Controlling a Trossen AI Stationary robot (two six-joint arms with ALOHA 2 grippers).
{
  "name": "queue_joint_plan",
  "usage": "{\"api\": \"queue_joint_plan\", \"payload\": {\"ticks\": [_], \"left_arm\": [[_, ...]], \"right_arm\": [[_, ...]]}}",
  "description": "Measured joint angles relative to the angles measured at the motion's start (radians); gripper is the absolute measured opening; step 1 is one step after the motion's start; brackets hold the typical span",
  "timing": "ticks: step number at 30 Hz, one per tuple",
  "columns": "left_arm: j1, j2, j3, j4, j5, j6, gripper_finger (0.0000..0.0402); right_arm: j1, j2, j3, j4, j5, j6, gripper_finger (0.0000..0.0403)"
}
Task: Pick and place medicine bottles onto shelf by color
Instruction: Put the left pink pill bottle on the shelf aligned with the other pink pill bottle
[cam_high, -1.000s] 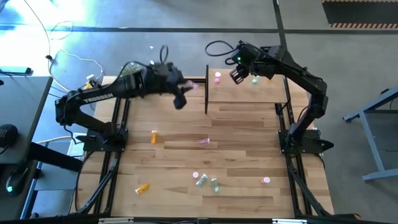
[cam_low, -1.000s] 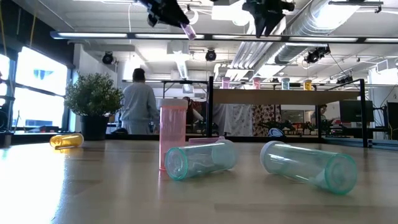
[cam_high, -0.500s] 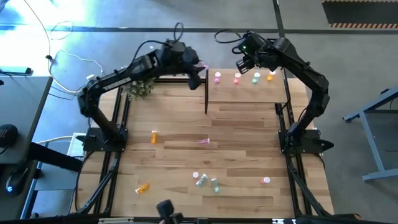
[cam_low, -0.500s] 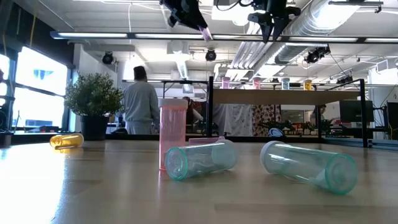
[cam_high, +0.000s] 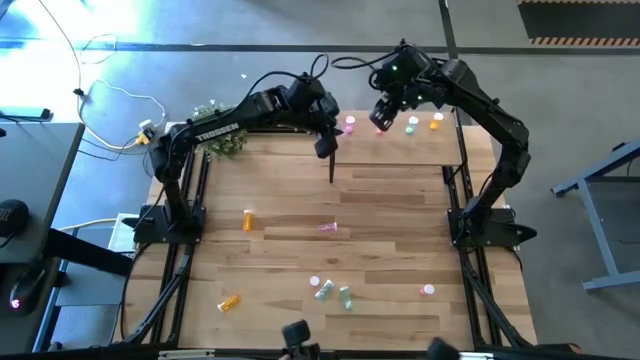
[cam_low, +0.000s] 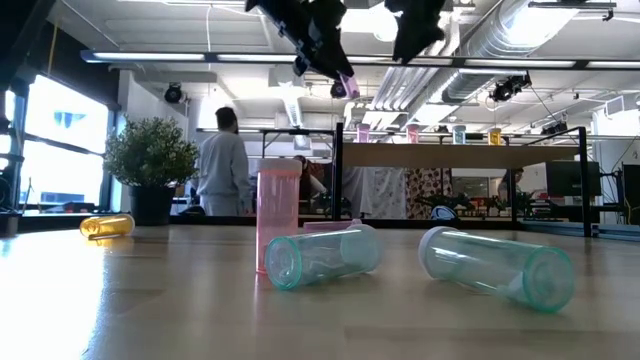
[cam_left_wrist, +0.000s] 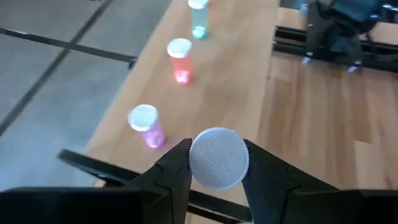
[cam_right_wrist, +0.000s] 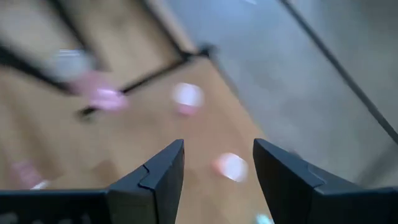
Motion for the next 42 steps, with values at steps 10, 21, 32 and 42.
{"api": "queue_joint_plan", "payload": {"ticks": [10, 21, 32, 42], "left_arm": [[-0.028, -0.009, 0.001, 0.030, 0.048, 0.046, 0.0115], [-0.086, -0.023, 0.001, 0.135, 0.050, 0.122, 0.0115], [-0.099, -0.026, 0.001, 0.231, 0.045, 0.122, 0.0115], [-0.104, -0.026, 0.001, 0.305, 0.049, 0.103, 0.0115]], "right_arm": [[-0.020, 0.000, 0.000, 0.019, -0.456, -0.306, 0.0183], [-0.019, 0.000, 0.000, -0.013, -0.515, -0.382, 0.0183], [-0.017, 0.000, 0.000, -0.069, -0.577, -0.407, 0.0173], [-0.017, 0.000, 0.000, -0.046, -0.573, -0.408, 0.0149]]}}
